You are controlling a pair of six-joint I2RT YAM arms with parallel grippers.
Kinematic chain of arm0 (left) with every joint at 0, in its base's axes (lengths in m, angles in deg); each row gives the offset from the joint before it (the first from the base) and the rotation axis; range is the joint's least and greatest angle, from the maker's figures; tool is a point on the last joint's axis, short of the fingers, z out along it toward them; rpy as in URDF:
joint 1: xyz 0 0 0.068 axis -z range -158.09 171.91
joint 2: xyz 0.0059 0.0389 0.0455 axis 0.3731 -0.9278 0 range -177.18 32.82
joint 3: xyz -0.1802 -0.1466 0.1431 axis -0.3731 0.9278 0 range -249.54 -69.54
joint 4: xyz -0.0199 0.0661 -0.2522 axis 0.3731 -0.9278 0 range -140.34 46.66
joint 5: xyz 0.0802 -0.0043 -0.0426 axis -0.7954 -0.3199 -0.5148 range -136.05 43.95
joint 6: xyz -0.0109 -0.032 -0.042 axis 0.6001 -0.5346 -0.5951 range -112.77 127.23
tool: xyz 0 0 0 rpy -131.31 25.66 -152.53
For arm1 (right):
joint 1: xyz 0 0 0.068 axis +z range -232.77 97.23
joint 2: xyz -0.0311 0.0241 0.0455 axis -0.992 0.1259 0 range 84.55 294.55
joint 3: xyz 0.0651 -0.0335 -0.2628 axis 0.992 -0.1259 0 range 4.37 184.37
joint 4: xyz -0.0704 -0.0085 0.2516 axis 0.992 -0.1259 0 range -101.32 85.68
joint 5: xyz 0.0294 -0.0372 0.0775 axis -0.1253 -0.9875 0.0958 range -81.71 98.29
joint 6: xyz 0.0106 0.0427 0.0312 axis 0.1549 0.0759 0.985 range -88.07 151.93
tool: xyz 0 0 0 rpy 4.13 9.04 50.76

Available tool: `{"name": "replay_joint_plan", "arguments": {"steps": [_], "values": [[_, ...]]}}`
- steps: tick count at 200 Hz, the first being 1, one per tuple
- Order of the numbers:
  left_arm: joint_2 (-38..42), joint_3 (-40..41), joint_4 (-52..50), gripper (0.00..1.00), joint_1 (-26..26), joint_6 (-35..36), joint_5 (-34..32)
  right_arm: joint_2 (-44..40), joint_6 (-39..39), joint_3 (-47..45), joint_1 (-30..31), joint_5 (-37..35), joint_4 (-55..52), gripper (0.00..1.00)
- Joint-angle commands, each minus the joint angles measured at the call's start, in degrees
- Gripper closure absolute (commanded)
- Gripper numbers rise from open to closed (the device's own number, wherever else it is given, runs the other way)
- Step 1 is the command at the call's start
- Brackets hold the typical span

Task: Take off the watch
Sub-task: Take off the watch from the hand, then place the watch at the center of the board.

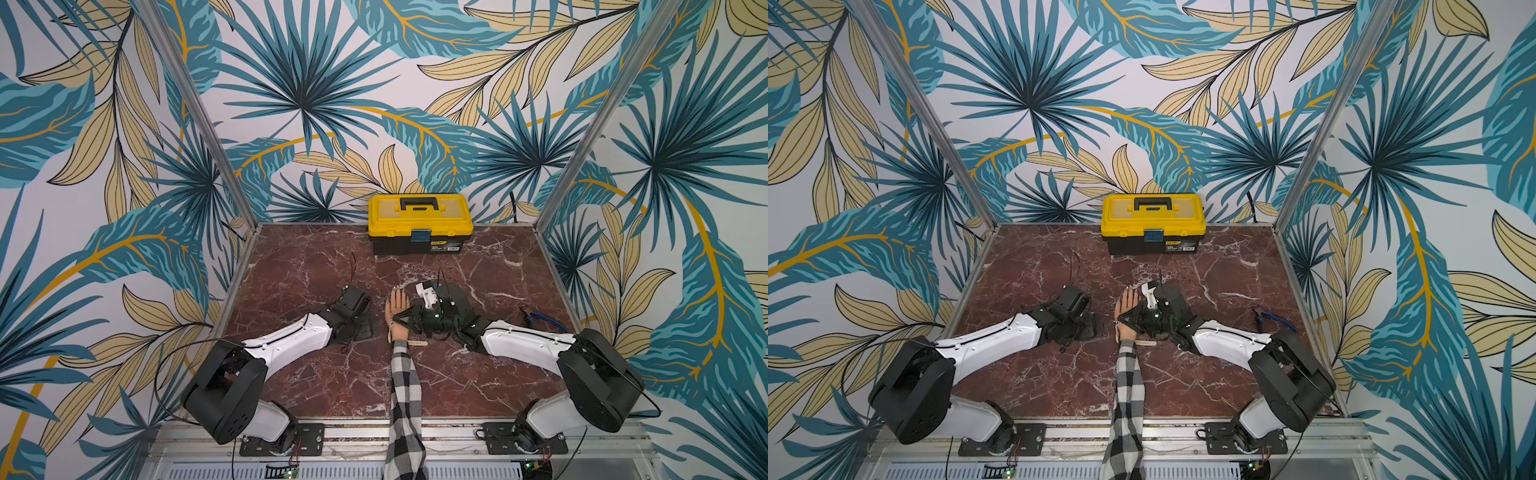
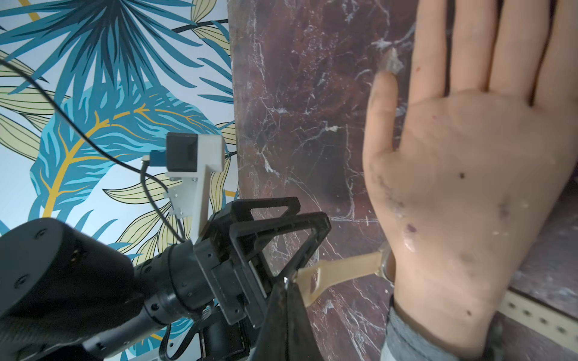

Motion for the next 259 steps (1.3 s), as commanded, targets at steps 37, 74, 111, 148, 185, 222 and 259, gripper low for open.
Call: {"name": "replay_joint_plan", "arguments": {"steps": [37, 74, 111, 148, 185, 222, 259], "values": [[4.4, 0.8, -0.2, 0.00, -6.4, 3.7, 1.0, -0.6, -3.7, 8.8, 0.1, 2.2, -6.8, 1.00], [6.8, 1.8, -0.1, 0.01, -9.0, 4.1, 0.1, 2.1, -4.9, 16.3, 0.0, 2.6, -9.6, 1.00], [9.8, 3.2, -0.1, 0.01, -11.9, 4.4, -1.0, 6.7, -5.1, 24.1, -0.2, 3.4, -11.0, 1.00], [11.9, 3.6, -0.1, 0.01, -14.8, 5.5, 0.1, 10.7, -5.9, 31.3, -1.7, 3.4, -12.6, 1.00], [11.8, 3.4, -0.1, 0.01, -15.3, 5.8, 1.1, 12.9, -7.3, 37.4, -5.7, 3.4, -14.7, 1.00], [11.6, 3.3, -0.1, 0.01, -15.4, 5.9, 2.4, 12.6, -9.3, 37.9, -10.8, 2.7, -16.2, 1.00], [11.2, 3.2, -0.1, 0.01, -15.3, 5.7, 3.9, 8.0, -11.0, 27.3, -17.6, 0.4, -14.0, 1.00]]}}
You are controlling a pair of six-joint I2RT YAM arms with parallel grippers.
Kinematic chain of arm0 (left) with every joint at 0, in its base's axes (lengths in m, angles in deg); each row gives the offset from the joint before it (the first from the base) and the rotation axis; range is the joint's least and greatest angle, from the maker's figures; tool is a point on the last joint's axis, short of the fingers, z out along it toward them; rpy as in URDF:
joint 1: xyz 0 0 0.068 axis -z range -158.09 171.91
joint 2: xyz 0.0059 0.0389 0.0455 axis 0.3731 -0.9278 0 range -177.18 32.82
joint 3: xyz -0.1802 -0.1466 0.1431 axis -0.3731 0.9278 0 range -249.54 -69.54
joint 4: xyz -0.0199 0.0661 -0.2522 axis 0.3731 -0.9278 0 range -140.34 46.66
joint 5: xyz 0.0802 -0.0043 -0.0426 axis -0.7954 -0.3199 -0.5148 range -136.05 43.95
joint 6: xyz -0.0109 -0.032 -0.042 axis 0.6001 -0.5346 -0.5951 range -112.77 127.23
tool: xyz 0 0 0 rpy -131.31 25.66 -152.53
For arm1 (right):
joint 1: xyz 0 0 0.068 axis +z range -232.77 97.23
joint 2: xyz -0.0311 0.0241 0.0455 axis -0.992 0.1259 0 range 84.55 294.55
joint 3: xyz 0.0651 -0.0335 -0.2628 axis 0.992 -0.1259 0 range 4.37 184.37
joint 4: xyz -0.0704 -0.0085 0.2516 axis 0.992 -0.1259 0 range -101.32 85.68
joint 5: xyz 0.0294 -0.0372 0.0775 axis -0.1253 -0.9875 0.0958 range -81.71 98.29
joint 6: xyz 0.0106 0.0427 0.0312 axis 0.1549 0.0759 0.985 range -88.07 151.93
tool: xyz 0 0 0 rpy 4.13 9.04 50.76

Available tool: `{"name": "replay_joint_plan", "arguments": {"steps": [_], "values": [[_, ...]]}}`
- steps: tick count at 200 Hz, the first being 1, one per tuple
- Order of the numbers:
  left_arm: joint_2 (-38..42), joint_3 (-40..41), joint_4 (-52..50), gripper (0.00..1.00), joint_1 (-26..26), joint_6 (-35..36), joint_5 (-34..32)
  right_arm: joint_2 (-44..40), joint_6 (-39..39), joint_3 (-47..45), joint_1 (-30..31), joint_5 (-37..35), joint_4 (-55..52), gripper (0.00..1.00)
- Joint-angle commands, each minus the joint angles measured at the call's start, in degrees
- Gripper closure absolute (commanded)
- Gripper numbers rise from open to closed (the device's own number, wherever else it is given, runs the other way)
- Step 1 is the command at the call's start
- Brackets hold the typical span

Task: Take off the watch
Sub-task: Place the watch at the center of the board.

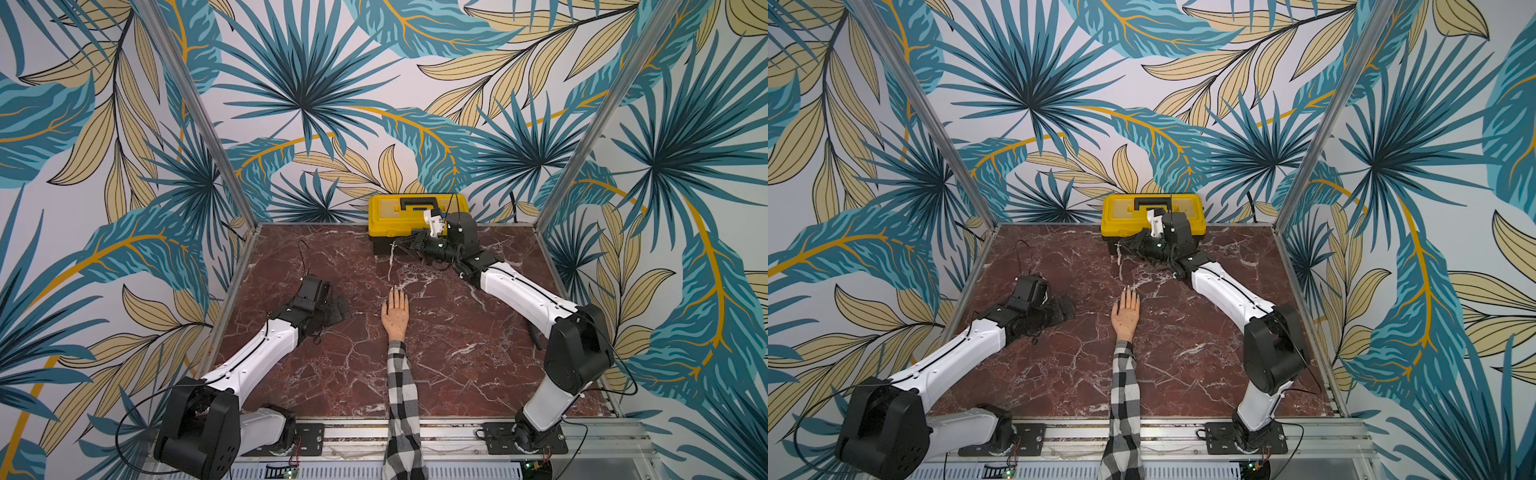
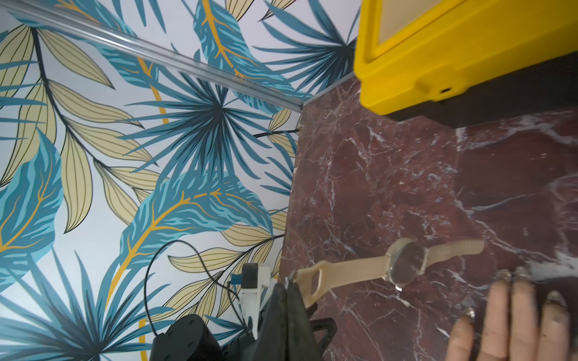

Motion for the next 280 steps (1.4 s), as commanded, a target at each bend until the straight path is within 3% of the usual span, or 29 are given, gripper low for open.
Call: {"name": "replay_joint_plan", "arguments": {"steps": [1, 47, 78, 137, 173, 201, 226, 231, 246, 265, 280], "values": [[0.1, 0.2, -0.1, 0.00, -0.4, 0.4, 1.4, -3.9, -2.4, -7.7, -3.9, -1.8, 0.5, 1.00], [-1.2, -0.3, 0.0, 0.01, -0.3, -0.2, 3.1, -13.8, -2.7, -30.9, -14.4, -1.9, 5.0, 1.00], [-2.2, -0.8, 0.0, 0.01, -0.3, -0.4, 3.3, -23.1, -3.5, -42.6, -18.0, -2.9, 3.4, 1.00], [-2.2, -0.7, 0.0, 0.01, -0.2, -0.5, 3.2, -37.6, -3.5, -56.2, -18.8, -7.7, -4.0, 1.00], [-1.8, -0.5, 0.0, 0.01, -0.2, -0.5, 3.4, -46.5, -4.4, -58.1, -18.8, -12.1, -16.9, 1.00], [-1.4, -1.0, -0.1, 0.01, -0.2, -0.4, 3.3, -53.5, -3.9, -57.6, -18.8, -16.2, -30.2, 0.50], [-0.8, -2.0, -0.1, 0.01, -0.2, 0.2, 3.0, -58.3, -2.6, -55.4, -18.8, -20.1, -37.3, 0.18], [-0.6, -2.3, -0.2, 0.01, -0.1, 0.3, 2.8, -58.8, -2.6, -54.5, -18.8, -20.7, -38.3, 0.08], [0.4, -3.0, -0.1, 0.01, -0.1, 1.2, 2.1, -59.4, -3.2, -51.3, -18.8, -21.6, -39.7, 0.01], [2.3, -4.6, -0.1, 0.01, -0.1, 5.4, -1.6, -57.3, -6.3, -46.6, -18.8, -22.6, -37.6, 0.00], [4.4, -6.1, -0.1, 0.01, -0.1, 10.7, -10.0, -52.4, -11.2, -40.5, -18.7, -24.5, -36.4, 0.01]]}}
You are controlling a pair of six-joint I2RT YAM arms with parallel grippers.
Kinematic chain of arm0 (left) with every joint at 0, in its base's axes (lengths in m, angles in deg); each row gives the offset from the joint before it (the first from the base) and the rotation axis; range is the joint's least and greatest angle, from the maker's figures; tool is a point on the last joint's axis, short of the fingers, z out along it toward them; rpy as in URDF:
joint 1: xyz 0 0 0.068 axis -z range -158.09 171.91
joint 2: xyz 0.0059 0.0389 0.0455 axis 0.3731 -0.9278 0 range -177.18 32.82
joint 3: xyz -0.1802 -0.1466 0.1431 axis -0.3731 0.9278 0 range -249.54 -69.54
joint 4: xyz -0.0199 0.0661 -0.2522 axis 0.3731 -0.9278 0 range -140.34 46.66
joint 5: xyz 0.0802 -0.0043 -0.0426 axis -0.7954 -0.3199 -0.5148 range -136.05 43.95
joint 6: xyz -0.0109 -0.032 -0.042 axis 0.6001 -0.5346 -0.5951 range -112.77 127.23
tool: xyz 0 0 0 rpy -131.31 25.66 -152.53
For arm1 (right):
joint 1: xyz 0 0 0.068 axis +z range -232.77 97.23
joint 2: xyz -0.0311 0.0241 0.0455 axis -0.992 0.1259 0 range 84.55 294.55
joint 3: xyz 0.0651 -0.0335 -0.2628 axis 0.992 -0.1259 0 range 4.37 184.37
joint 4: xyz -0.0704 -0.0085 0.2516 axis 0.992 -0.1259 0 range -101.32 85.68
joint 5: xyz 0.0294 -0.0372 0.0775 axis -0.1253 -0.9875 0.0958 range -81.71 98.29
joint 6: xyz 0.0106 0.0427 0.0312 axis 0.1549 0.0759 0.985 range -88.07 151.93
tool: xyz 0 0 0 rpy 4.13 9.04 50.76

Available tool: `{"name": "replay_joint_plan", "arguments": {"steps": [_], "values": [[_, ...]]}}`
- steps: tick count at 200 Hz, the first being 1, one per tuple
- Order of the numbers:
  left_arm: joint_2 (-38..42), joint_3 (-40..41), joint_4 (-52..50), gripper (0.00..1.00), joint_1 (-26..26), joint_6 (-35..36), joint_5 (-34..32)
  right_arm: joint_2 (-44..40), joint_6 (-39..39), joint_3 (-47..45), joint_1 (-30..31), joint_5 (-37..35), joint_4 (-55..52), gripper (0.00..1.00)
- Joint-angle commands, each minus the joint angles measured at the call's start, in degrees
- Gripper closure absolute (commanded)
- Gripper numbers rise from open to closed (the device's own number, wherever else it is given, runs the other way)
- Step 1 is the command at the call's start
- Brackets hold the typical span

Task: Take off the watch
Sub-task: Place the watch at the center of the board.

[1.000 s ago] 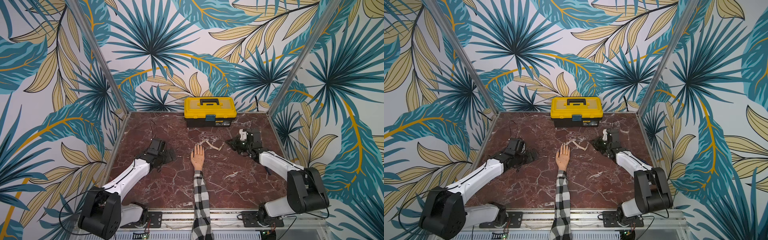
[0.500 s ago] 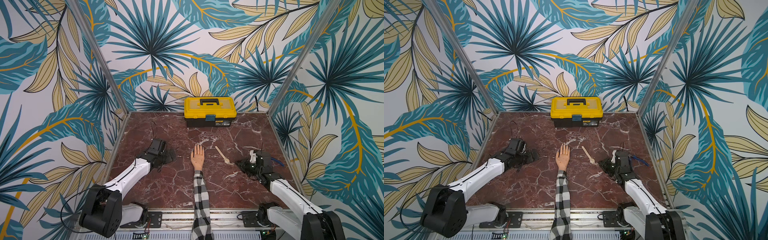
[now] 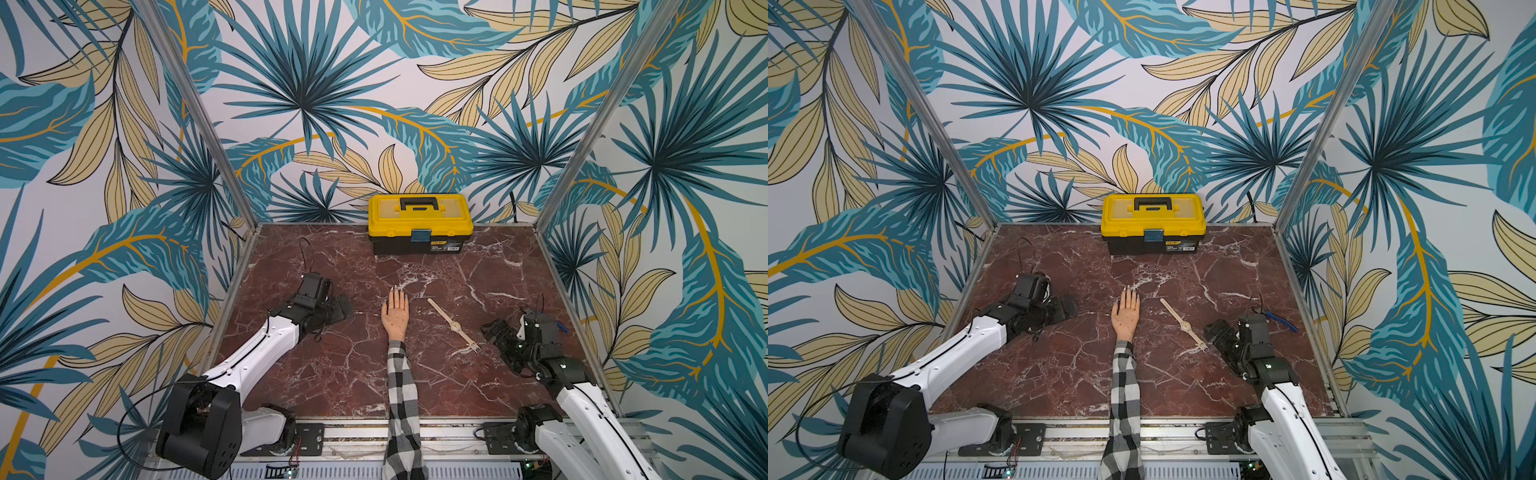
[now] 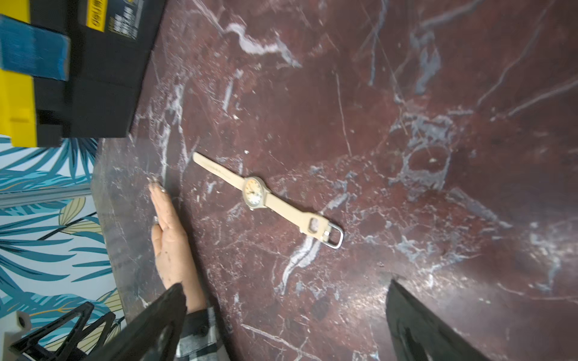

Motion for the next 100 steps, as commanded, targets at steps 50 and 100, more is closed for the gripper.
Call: {"name": "replay_joint_plan", "arguments": {"steps": [50, 100], "values": [[12.5, 6.3, 22.5, 0.01, -1.0, 33.9, -29.7, 21.8, -26.5, 20.3, 0.0, -14.0, 12.6, 0.00], [5.4, 19.2, 46.7, 0.01, -8.1, 32.4, -29.3, 33.2, -43.1, 15.0, 0.0, -33.1, 33.8, 0.00]]}}
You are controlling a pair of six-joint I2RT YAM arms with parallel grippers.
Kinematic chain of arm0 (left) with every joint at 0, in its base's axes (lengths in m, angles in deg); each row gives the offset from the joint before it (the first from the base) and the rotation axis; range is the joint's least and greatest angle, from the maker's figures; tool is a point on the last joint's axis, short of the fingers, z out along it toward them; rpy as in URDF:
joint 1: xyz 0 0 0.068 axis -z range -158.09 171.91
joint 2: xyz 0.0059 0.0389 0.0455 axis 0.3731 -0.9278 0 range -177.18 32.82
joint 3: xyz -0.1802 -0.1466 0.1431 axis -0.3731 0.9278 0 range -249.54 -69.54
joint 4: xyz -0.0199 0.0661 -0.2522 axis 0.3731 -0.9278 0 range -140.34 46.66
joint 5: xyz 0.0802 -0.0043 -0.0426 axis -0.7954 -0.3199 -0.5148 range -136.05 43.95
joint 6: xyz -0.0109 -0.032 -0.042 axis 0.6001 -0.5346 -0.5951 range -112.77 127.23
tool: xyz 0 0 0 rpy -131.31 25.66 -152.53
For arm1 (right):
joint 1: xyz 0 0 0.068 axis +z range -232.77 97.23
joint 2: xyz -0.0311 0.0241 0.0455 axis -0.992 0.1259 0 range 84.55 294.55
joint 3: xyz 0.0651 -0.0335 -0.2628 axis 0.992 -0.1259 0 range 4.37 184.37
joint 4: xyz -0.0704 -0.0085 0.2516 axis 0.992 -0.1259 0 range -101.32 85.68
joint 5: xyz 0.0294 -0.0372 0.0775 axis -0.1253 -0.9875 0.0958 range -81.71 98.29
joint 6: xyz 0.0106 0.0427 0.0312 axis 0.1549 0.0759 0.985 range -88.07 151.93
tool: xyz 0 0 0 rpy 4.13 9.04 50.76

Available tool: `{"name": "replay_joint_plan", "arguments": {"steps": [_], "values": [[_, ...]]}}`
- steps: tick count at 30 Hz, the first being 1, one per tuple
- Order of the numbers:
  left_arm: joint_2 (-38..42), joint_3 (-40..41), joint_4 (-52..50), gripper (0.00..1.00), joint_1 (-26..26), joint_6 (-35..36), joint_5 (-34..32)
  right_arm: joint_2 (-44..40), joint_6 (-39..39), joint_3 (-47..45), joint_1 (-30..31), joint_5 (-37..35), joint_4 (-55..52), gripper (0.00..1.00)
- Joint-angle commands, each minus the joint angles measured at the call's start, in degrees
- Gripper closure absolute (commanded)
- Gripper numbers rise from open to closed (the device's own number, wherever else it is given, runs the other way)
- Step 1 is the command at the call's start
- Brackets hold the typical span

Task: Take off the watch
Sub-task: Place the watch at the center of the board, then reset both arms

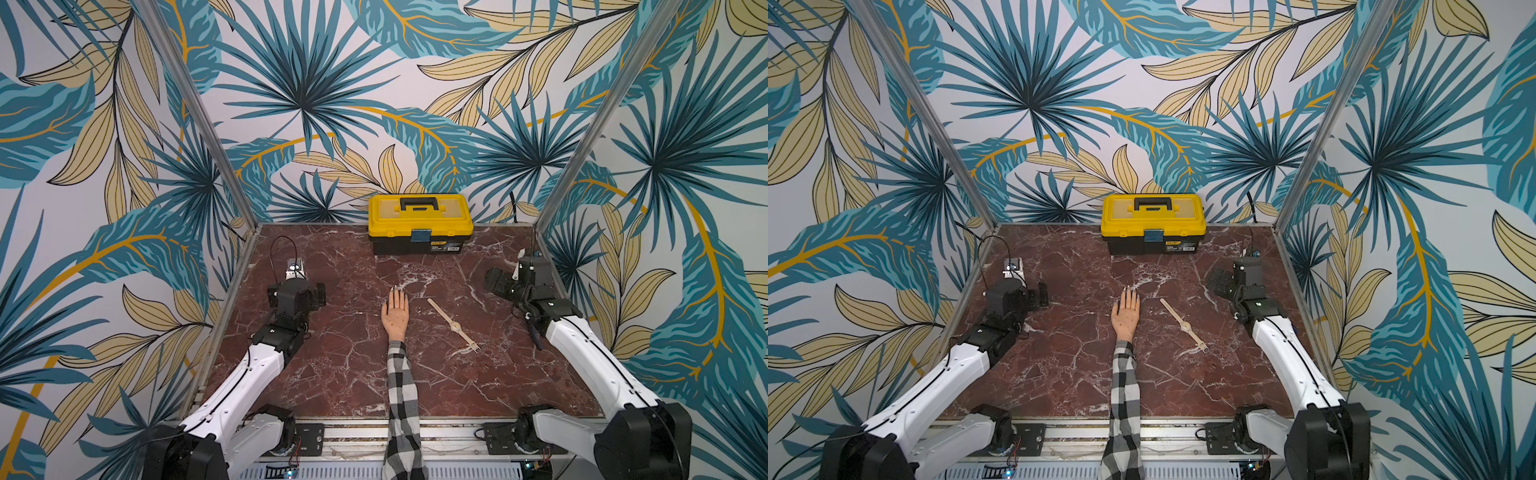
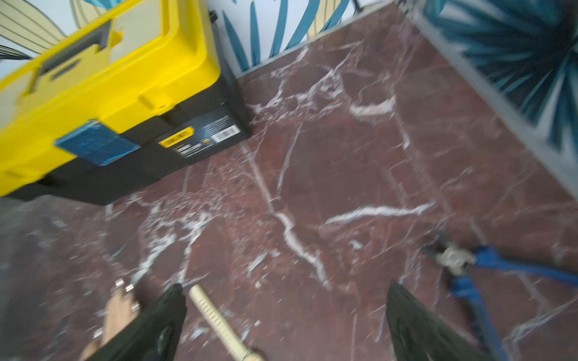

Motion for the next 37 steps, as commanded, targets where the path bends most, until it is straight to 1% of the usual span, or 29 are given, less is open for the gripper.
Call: {"name": "replay_joint_plan", "arguments": {"steps": [1, 3, 5, 8, 10, 12, 14, 15, 16, 17, 19, 23, 32, 37], "values": [[-5.1, 5.3, 17.5, 0.00, -2.7, 2.4, -2.0, 4.3, -12.7, -4.5, 0.0, -12.3, 13.8, 0.00], [-9.1, 7.6, 24.8, 0.01, -3.6, 2.0, -1.9, 6.3, -16.1, -8.2, 0.0, -14.4, 20.7, 0.01], [-13.4, 10.4, 35.0, 0.01, -4.2, 3.0, -1.4, 7.6, -18.2, -13.0, -0.1, -15.0, 29.7, 0.01], [-17.9, 10.4, 40.6, 0.01, -5.1, 4.1, 1.4, 9.6, -17.9, -18.6, -0.4, -10.7, 40.6, 0.00], [-20.0, 10.6, 42.6, 0.01, -6.9, 3.5, 5.0, 10.6, -18.7, -24.5, -0.5, -7.9, 52.9, 0.00], [-22.6, 12.9, 48.1, 0.01, -9.1, 2.0, 8.6, 13.4, -18.4, -27.9, -0.4, -8.0, 61.4, 0.00], [-26.5, 13.6, 53.9, 0.01, -10.5, 1.6, 10.8, 17.0, -20.1, -29.4, -0.5, -6.1, 68.8, 0.00], [-27.2, 13.0, 53.9, 0.01, -10.8, 1.9, 12.3, 16.7, -20.1, -28.4, -0.6, -5.2, 65.7, 0.00], [-27.6, 12.6, 53.9, 0.01, -11.1, 2.3, 13.6, 15.7, -18.9, -26.8, -1.5, -3.3, 60.8, 0.00], [-28.0, 12.4, 53.9, 0.01, -11.5, 2.3, 15.3, 15.6, -18.0, -25.7, -2.7, -1.0, 58.4, 0.01], [-28.9, 11.3, 53.6, 0.01, -12.7, 2.4, 17.6, 16.0, -17.7, -25.5, -3.9, 0.5, 58.7, 0.01], [-28.9, 11.3, 53.6, 0.01, -12.6, 2.3, 17.7, 14.9, -18.1, -26.5, -3.7, -0.1, 59.2, 0.00], [-28.9, 11.4, 53.6, 0.00, -12.6, 2.4, 17.7, 15.9, -18.1, -25.0, -3.7, 0.8, 57.5, 0.01], [-28.9, 11.3, 53.6, 0.01, -12.7, 2.4, 17.7, 15.0, -18.2, -25.8, -3.9, 1.1, 58.2, 0.00]]}}
